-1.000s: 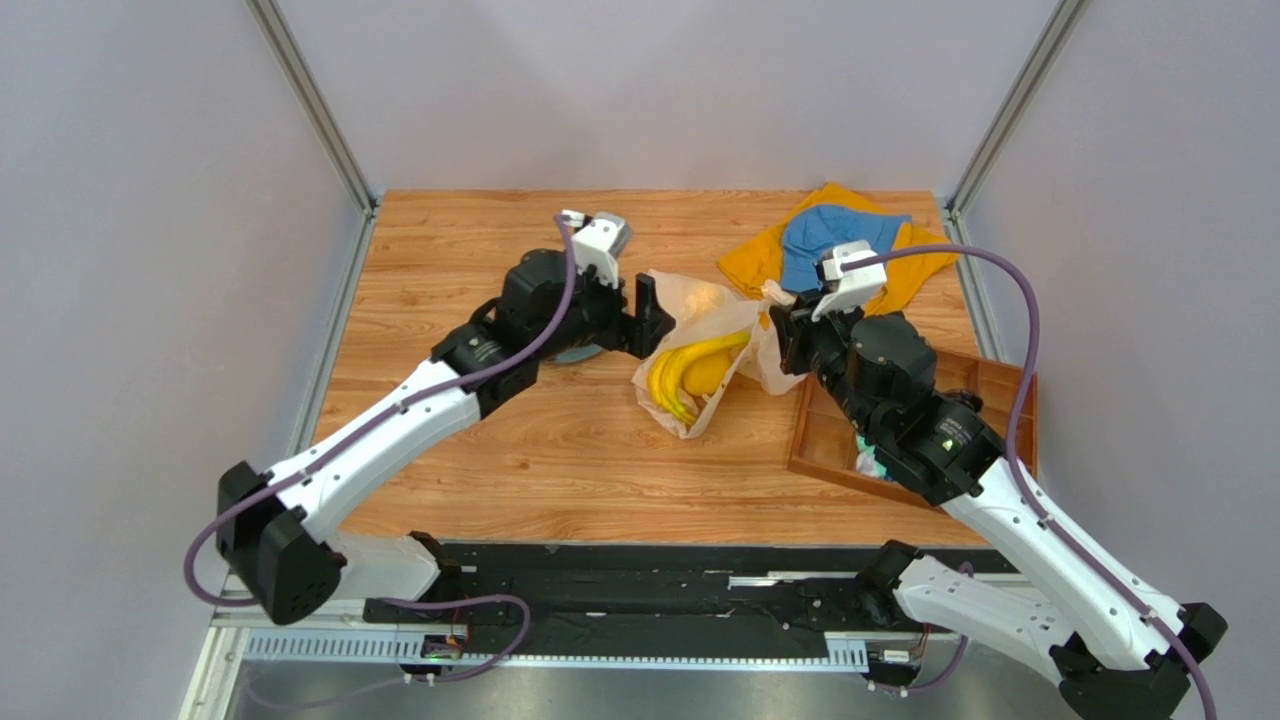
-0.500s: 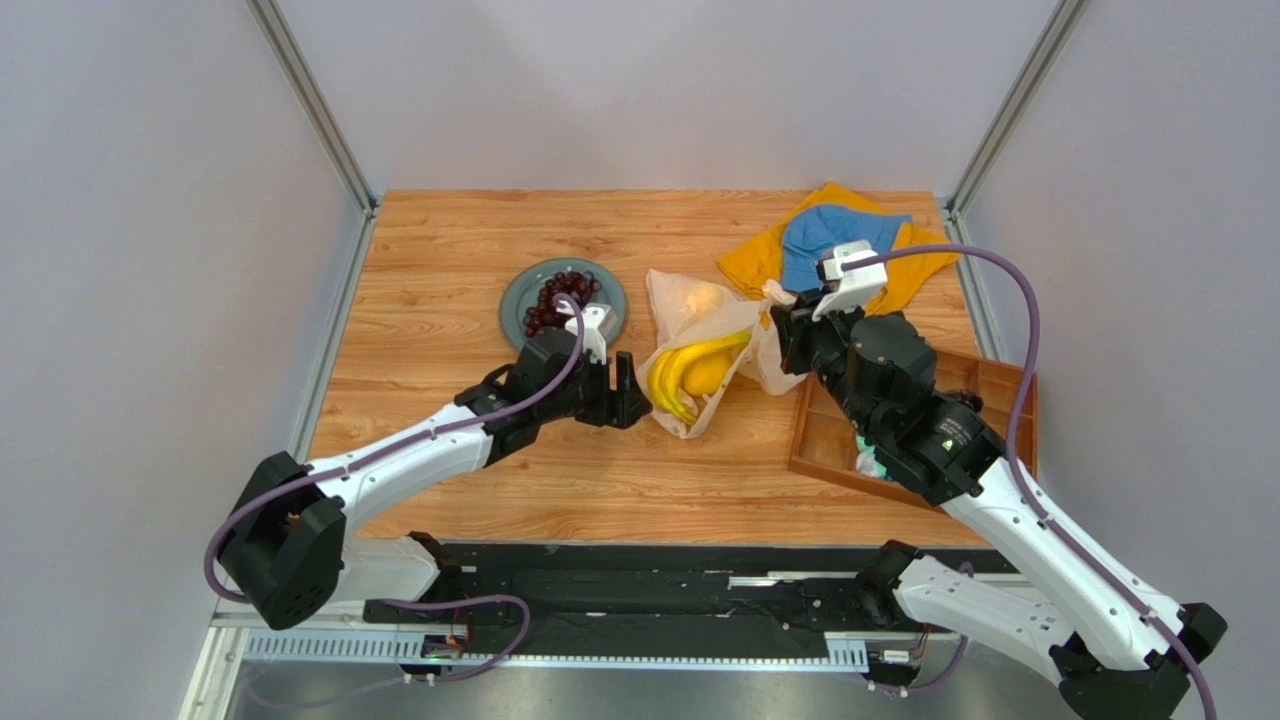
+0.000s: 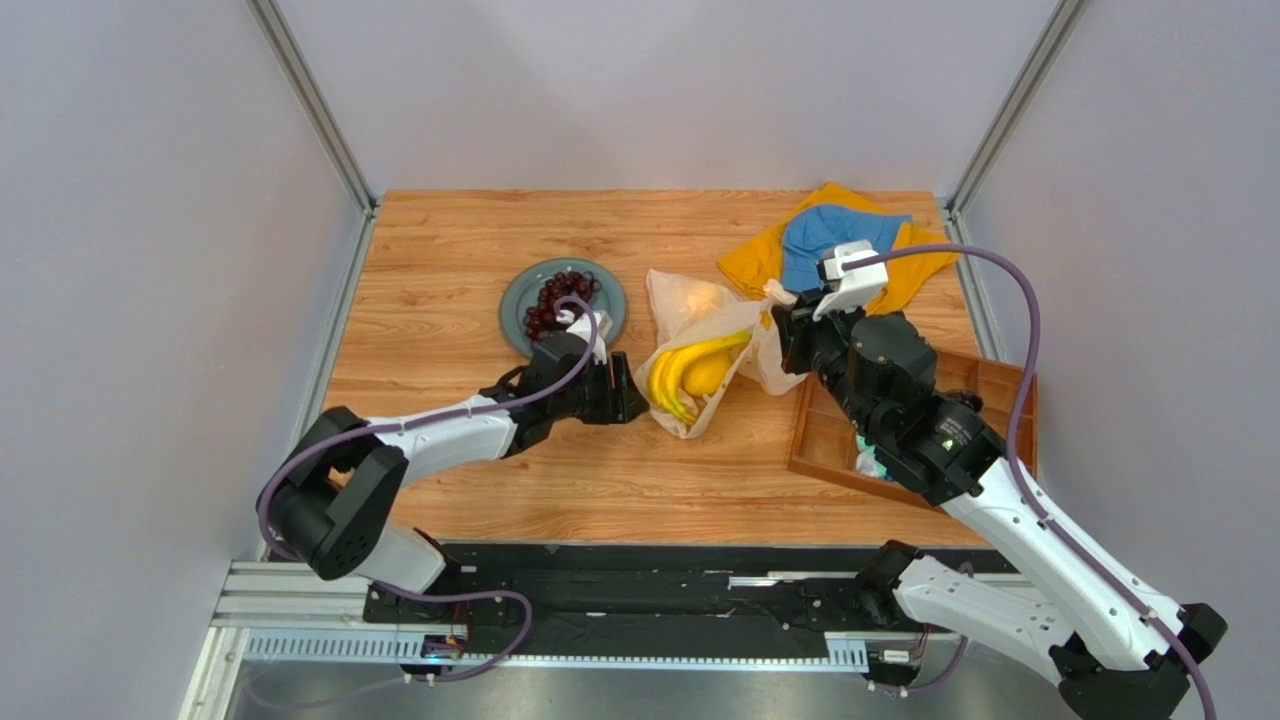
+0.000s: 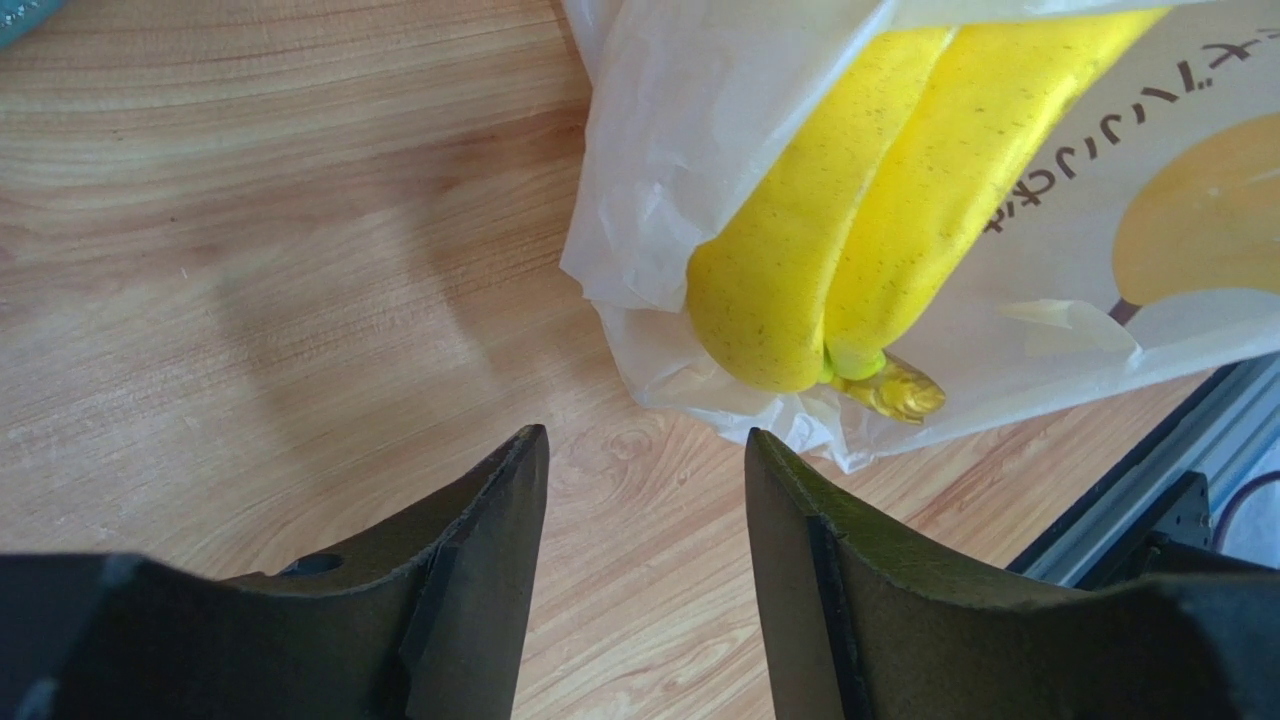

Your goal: Place the fruits into the plastic bag

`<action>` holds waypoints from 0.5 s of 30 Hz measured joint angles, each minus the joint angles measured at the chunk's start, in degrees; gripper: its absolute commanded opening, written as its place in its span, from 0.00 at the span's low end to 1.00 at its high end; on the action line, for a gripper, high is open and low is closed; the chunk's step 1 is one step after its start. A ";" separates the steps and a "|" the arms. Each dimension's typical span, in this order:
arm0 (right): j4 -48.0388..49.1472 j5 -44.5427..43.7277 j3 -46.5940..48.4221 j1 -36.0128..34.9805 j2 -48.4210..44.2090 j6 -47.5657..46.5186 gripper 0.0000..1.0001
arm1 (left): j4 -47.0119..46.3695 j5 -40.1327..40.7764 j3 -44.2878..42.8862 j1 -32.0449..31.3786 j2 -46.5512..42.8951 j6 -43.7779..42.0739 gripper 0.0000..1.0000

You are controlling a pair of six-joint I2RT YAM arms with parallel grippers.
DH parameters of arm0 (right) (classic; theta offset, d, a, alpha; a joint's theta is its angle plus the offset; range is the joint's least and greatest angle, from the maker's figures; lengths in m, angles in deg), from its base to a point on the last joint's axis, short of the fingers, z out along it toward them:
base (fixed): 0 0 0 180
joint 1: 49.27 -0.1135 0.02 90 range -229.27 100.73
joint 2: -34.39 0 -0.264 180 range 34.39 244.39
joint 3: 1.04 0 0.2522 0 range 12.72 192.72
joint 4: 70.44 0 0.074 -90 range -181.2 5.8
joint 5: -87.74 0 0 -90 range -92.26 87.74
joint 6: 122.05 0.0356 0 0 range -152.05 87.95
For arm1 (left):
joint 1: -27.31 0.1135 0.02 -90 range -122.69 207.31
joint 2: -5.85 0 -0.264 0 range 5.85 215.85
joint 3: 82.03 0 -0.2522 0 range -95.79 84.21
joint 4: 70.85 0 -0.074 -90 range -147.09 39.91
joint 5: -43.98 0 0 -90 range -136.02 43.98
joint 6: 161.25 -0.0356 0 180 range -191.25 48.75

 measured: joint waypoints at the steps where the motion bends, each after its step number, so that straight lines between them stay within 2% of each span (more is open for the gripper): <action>1: 0.00 0.00 0.00 0.00 0.00 0.00 0.00 | -0.50 0.02 -0.02 0.17 0.57 0.24 0.57; 15: -0.02 -0.04 0.00 0.00 0.02 0.00 0.00 | -4.20 -0.98 -2.27 0.74 7.72 1.31 0.52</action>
